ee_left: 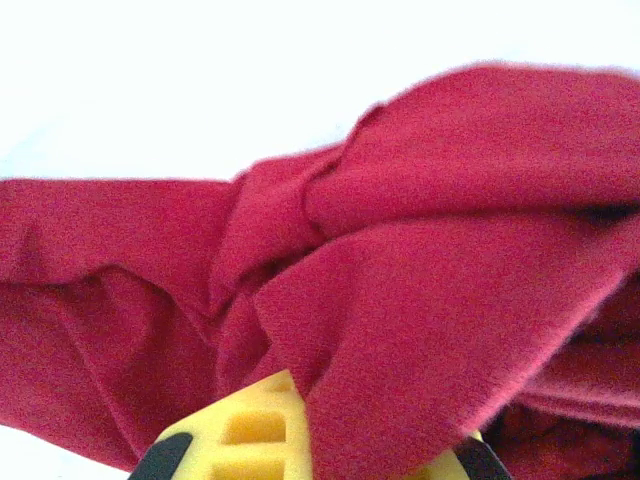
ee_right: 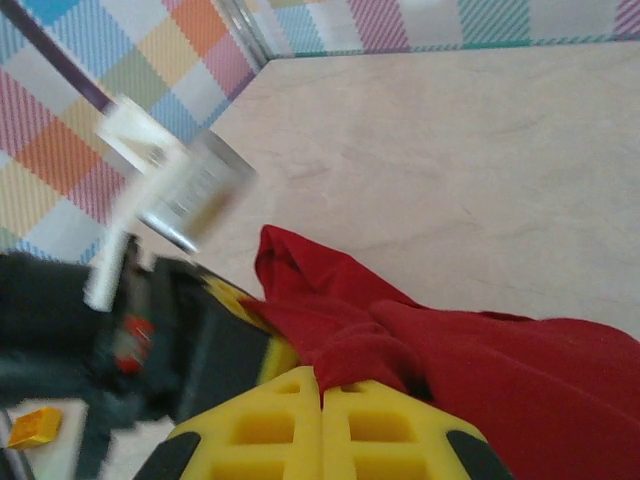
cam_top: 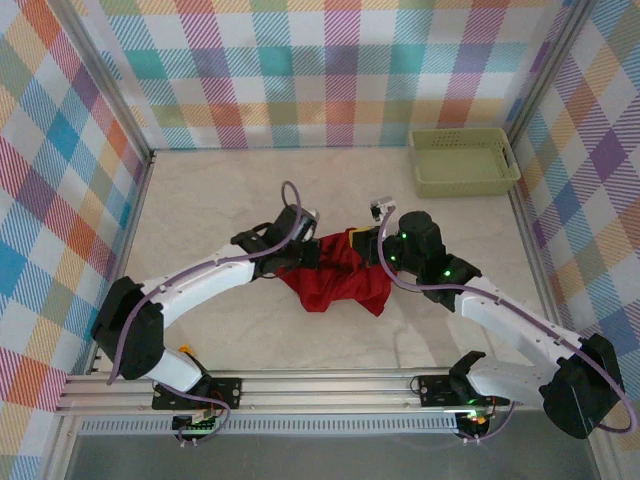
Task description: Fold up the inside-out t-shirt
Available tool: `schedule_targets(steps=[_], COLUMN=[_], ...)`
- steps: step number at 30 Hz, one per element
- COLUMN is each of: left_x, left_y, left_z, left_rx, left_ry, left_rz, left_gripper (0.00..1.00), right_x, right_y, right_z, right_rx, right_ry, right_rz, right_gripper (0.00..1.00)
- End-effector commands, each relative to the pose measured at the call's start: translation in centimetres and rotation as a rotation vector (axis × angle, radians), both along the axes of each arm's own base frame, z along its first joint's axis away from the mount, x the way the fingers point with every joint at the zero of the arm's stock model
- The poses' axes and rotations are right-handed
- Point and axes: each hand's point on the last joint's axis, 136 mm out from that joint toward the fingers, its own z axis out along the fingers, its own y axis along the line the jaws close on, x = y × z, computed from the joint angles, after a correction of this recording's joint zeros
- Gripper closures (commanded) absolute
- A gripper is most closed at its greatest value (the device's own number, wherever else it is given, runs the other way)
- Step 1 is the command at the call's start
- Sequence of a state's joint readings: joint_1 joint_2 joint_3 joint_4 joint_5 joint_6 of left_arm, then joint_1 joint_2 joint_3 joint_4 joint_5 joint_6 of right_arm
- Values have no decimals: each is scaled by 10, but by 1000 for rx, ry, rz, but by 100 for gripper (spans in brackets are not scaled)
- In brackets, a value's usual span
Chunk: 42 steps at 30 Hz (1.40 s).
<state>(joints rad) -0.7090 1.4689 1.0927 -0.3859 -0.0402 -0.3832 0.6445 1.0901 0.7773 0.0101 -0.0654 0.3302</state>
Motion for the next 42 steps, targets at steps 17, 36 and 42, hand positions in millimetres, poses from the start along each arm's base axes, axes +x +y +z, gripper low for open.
schedule_targets(steps=[17,36,42], left_x=[11,6,5], left_y=[55,58,58], left_z=[39,42,47], left_rx=[-357,-354,-358], left_ry=[31,17,8], left_rz=[92,85,77], left_gripper=[100,100,100], right_x=[12,21,39], right_y=[-52,40,40], right_z=[-71,-89,-109], right_rx=[-162,-512,-583], right_ry=[185,-17,-23], right_rz=[-139,159,125], right_gripper=[46,24,23])
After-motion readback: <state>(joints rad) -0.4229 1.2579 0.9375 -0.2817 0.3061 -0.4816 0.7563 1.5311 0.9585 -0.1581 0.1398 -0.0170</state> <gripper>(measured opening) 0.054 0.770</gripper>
